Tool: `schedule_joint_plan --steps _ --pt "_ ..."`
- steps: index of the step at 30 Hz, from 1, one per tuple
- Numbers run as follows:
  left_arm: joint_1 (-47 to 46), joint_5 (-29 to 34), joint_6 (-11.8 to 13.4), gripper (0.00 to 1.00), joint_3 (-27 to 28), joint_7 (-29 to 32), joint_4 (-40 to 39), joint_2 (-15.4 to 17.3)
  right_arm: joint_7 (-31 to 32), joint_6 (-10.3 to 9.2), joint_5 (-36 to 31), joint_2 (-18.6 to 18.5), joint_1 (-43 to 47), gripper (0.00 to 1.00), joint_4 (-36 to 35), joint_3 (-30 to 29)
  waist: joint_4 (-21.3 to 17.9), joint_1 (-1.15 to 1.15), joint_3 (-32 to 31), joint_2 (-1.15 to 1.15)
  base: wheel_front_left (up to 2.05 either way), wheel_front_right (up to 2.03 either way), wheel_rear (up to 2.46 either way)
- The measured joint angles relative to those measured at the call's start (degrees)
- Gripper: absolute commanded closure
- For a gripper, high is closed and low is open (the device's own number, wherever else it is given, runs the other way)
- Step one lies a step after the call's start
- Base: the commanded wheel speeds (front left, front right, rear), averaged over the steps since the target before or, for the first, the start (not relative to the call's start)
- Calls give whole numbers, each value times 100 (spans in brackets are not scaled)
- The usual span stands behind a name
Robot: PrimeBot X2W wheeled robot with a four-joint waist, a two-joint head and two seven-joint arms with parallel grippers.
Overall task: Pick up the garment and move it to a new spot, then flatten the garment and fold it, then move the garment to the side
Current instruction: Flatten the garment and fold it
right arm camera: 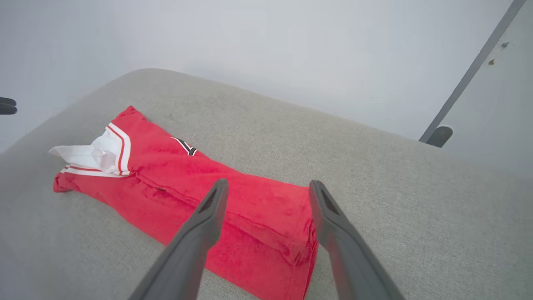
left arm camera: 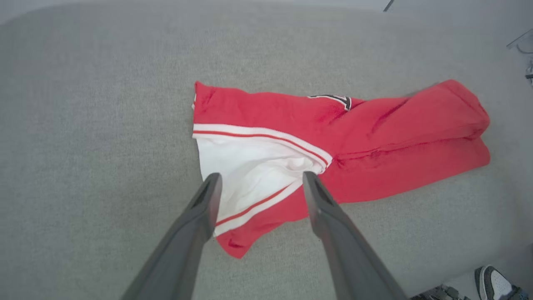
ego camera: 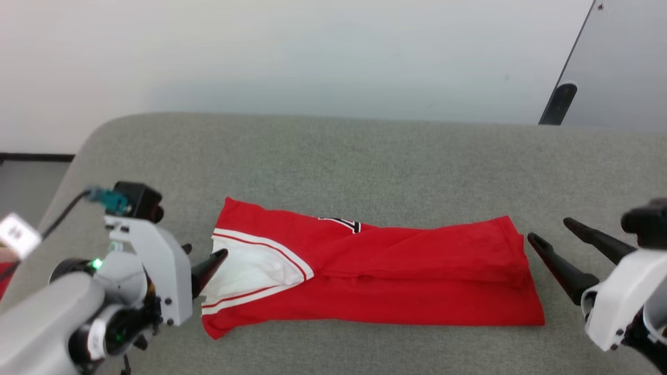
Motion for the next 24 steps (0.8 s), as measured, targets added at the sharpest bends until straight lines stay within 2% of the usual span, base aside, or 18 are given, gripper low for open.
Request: schedule_joint_plan --steps 7,12,15,19,24 --pt "591 361 -111 0 252 -1588 -76 -37 -1136 0 -506 233 430 0 130 -189 56 0 -230 0 0 0 0" --pt "992 520 -112 0 471 -2652 -29 -103 -1441 0 -735 356 611 0 392 -424 137 0 -320 0 0 0 0" --pt "1228 794 -120 0 542 -3295 53 -75 -1386 0 -773 410 677 0 559 -499 197 0 -359 0 0 0 0" --pt "1653 865 -126 0 738 -3612 220 -145 -1265 0 -764 423 677 0 701 -597 299 0 -398 0 0 0 0" --pt "2137 1243 -162 0 1345 -3678 415 -472 -943 0 -698 414 671 0 873 -746 464 0 -442 0 0 0 0"
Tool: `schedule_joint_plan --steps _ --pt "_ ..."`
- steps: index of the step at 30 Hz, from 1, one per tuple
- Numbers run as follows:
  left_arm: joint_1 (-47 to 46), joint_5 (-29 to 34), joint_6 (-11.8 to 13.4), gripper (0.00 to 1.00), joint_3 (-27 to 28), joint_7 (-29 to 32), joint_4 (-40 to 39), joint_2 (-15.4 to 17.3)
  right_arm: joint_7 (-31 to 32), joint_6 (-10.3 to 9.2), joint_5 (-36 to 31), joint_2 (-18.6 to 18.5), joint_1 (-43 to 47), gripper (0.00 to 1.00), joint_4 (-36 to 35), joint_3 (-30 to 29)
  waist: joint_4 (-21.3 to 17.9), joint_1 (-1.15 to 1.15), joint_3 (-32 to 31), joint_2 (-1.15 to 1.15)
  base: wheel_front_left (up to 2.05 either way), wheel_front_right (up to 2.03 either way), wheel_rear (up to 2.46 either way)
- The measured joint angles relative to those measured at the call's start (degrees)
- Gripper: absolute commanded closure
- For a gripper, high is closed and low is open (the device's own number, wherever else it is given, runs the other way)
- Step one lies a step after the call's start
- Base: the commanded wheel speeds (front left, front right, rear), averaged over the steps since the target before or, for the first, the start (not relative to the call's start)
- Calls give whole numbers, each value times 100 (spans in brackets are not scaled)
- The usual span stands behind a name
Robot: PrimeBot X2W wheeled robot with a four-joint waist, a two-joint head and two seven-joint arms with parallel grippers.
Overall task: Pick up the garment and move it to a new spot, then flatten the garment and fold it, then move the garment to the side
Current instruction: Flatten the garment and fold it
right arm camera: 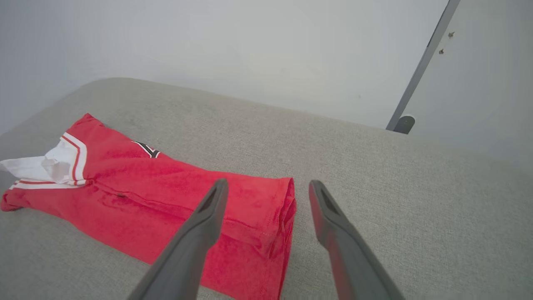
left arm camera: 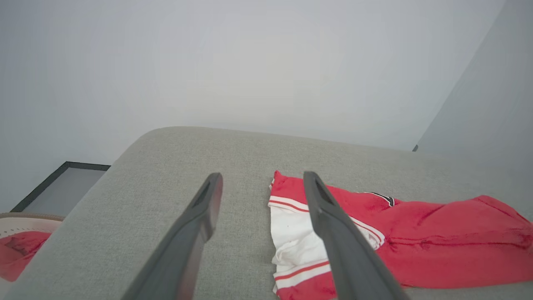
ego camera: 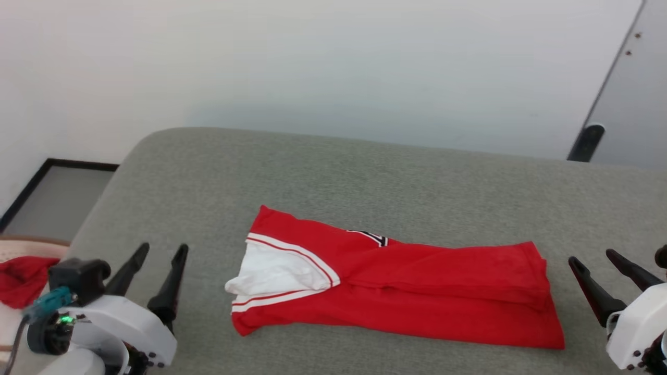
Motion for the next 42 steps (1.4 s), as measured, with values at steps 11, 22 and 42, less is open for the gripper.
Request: schedule_joint_plan --steps 11,22,42 --pt "1269 1849 -515 0 1928 -8 223 -1300 1281 0 142 -60 -211 0 491 -320 401 0 -35 0 0 0 0" --pt "1642 2903 -1327 0 2910 -8 426 -2439 2473 0 99 -54 -719 0 1145 -760 736 0 237 0 0 0 0" --pt "1072 3691 -2112 0 3612 -8 881 -3629 3071 1 -165 305 -1592 0 2755 -968 1203 0 1147 0 0 0 0"
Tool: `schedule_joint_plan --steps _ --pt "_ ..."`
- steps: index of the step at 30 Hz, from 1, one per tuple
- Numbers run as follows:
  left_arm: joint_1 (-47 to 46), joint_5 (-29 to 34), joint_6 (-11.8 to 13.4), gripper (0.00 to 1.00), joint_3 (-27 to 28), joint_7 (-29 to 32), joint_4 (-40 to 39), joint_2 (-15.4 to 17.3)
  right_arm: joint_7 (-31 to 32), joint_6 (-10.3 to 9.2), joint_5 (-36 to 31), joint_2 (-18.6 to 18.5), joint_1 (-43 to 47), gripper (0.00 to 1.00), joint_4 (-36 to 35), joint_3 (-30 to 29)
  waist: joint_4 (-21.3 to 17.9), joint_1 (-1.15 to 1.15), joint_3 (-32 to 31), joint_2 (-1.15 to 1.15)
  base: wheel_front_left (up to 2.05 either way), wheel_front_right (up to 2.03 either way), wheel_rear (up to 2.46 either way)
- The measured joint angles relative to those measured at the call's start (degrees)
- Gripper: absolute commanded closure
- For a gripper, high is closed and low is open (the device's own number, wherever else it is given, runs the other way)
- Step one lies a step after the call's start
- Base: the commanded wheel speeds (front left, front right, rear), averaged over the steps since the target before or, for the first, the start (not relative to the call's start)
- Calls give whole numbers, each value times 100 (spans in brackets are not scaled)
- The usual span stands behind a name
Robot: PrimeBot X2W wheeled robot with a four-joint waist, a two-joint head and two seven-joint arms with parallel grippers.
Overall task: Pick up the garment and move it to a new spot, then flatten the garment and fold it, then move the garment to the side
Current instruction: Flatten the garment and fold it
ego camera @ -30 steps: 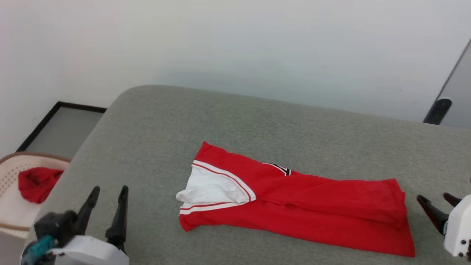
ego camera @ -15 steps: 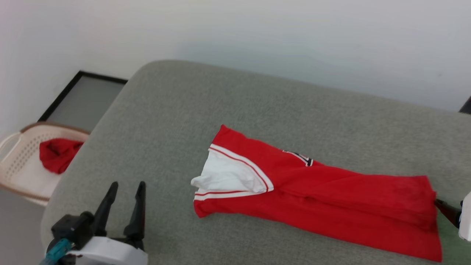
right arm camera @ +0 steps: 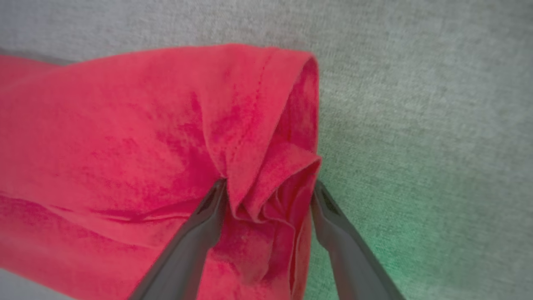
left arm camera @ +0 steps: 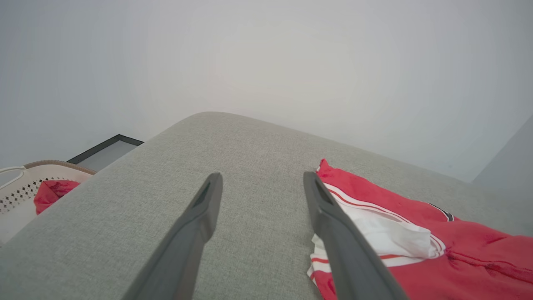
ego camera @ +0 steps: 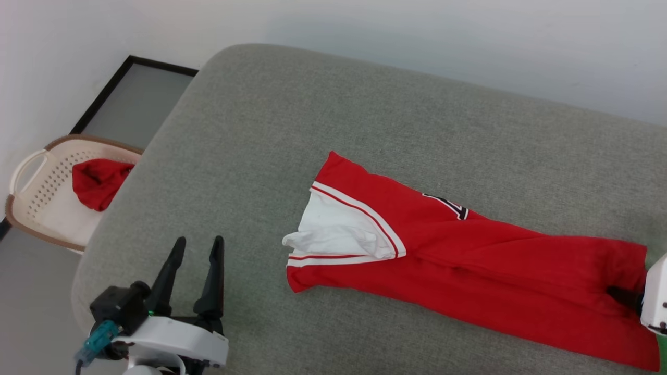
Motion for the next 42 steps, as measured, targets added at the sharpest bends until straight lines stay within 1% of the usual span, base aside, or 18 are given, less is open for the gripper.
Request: schedule_joint_plan --steps 2,3,4,5,7,16,21,26,30,34,36,39,42 --pt "-14 38 -23 0 31 0 27 -60 93 1 -4 8 -113 0 144 3 20 0 38 0 0 0 0" --pt "-20 47 -34 0 32 0 40 -91 138 1 -3 -3 -158 10 203 18 28 0 54 0 0 0 0" --pt "-38 57 -52 0 33 0 49 -118 185 1 29 -23 -194 89 246 41 39 0 64 0 0 0 0" --pt "-54 64 -56 0 41 0 57 -137 220 1 93 -66 -222 100 293 66 47 0 73 0 0 0 0" --pt "-68 70 -60 0 69 0 78 -163 249 1 111 -178 -288 100 386 107 52 0 81 0 0 0 0" --pt "-37 207 -89 0 197 0 76 -205 -85 25 122 -312 -405 100 632 140 -41 0 -12 0 0 0 0" --pt "31 193 -89 0 157 0 64 -205 -233 15 -31 -550 -403 100 784 35 -153 0 -103 0 0 0 0" --pt "91 156 -91 0 146 0 65 -123 -332 2 -193 -859 -403 100 917 -74 -296 0 -201 0 0 0 0" --pt "154 151 -91 0 144 0 85 -69 -279 1 -263 -962 -403 100 881 -115 -415 0 -302 0 0 0 0" --pt "263 91 -91 0 165 0 105 -32 -157 1 -107 -907 -381 100 503 -51 -542 0 -436 0 0 0 0" --pt "328 85 -91 0 181 0 123 -2 -43 0 189 -758 -361 100 207 -57 -614 0 -509 0 0 0 0" --pt "410 36 -91 0 191 0 141 30 120 -1 431 -619 -237 100 -338 -1 -707 0 -639 0 0 0 0" --pt "481 -16 -91 0 185 0 172 36 369 -1 725 -359 -112 100 -906 23 -786 0 -777 0 0 0 0"
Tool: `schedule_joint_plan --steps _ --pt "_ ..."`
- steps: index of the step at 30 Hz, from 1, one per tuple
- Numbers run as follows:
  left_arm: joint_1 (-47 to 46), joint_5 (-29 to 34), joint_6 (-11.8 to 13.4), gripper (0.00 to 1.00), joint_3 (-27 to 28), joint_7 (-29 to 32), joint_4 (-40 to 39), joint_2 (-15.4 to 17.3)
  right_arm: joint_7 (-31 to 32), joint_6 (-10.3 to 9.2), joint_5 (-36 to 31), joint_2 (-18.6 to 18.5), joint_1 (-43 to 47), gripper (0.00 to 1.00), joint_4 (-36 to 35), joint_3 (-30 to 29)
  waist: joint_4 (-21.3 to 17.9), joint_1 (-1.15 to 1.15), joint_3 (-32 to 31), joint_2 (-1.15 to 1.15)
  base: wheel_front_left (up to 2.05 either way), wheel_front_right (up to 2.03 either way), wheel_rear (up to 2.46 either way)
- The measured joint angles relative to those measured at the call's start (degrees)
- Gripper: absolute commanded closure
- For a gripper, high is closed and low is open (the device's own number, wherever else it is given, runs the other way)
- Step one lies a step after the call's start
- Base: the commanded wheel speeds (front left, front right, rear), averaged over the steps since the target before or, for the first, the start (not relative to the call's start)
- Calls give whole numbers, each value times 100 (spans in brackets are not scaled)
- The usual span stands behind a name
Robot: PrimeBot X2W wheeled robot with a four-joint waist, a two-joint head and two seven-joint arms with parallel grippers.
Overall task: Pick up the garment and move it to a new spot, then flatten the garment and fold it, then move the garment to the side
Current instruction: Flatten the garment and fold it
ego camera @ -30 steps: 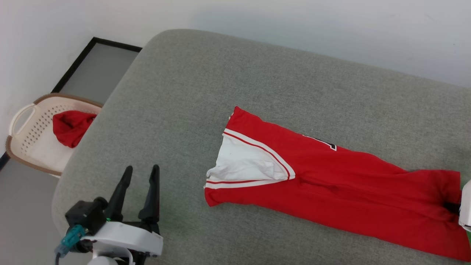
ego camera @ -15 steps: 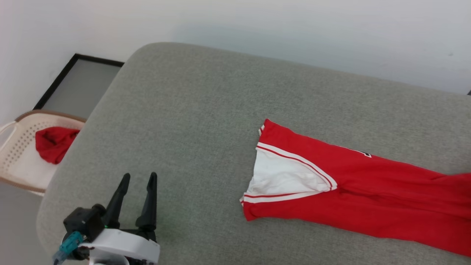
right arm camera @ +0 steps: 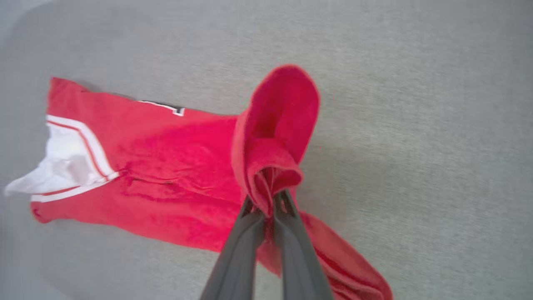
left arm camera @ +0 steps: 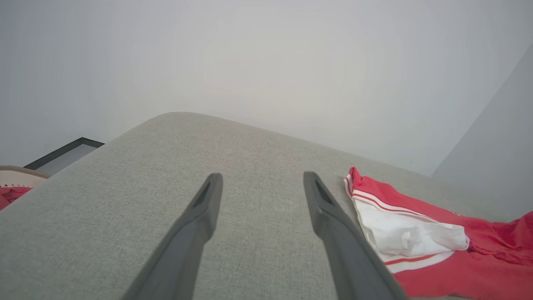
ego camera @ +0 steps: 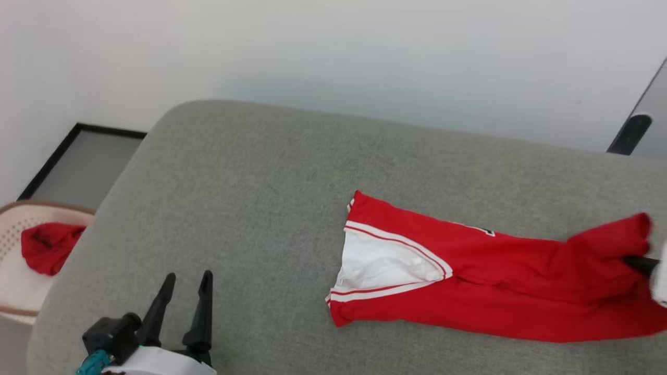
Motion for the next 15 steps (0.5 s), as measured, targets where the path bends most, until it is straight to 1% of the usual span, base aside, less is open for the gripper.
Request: schedule_joint_plan --steps 5,8,11,15 --pt "44 -63 0 0 -27 0 22 1 265 1 222 539 76 100 -869 62 -109 0 -199 0 0 0 0" --pt "44 -126 0 0 -59 0 26 -7 318 0 138 927 55 100 -1159 130 -147 0 -273 0 0 0 0" --pt "41 -193 0 0 -93 0 40 -15 335 0 -83 1345 -92 100 -1269 222 -149 0 -302 0 0 0 0" --pt "21 -196 0 0 -159 -1 78 -66 196 0 -376 1928 -362 100 -1151 367 -95 0 -300 0 0 0 0"
